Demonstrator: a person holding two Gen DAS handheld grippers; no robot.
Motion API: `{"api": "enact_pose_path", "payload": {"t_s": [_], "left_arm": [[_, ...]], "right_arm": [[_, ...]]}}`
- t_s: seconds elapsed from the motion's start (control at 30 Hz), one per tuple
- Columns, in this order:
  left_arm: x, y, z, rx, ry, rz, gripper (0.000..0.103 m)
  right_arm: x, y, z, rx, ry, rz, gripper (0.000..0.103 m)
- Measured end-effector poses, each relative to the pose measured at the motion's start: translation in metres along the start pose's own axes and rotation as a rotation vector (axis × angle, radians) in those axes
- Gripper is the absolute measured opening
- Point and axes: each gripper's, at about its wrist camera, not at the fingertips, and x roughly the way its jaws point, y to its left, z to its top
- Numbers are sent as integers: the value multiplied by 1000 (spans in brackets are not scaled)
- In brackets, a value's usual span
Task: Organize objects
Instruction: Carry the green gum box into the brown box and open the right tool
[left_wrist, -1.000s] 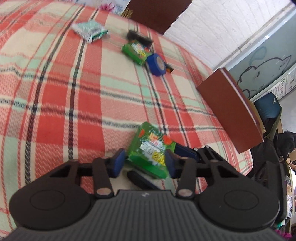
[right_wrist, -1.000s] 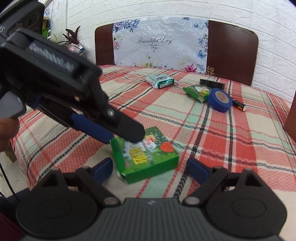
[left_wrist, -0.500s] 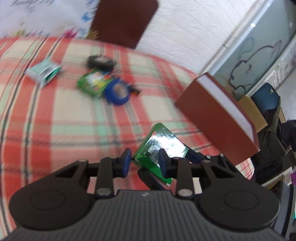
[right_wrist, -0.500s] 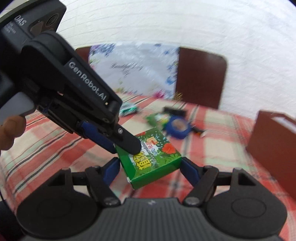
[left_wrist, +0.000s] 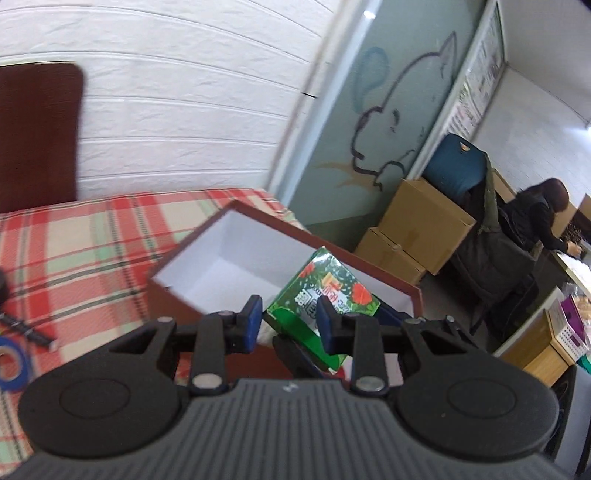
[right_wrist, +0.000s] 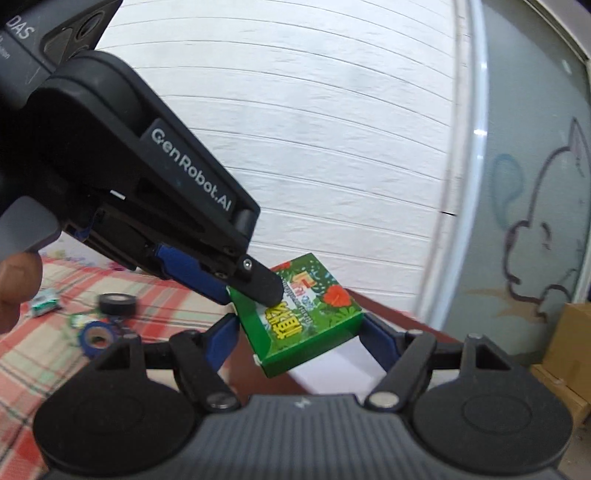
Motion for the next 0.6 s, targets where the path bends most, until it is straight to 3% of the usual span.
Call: {"api": "enact_pose_path", "payload": {"t_s": [0.13, 0.2, 0.27, 0.33, 0.6], "left_arm": [[35, -14, -1, 17, 45, -21, 34], [52, -17, -6, 17, 84, -25, 34], [62, -19, -15, 22, 114, 1, 34], [69, -19, -23, 44, 134, 24, 36], [33, -24, -35, 173, 29, 84, 48]], "right_arm": [[14, -29, -10, 25, 61, -59, 75], [24, -40, -18, 42, 114, -73, 80], [28, -50, -26, 74, 151, -70, 94], [29, -56, -31, 118, 155, -59, 94], [10, -44, -34, 161, 89, -79, 98]]}}
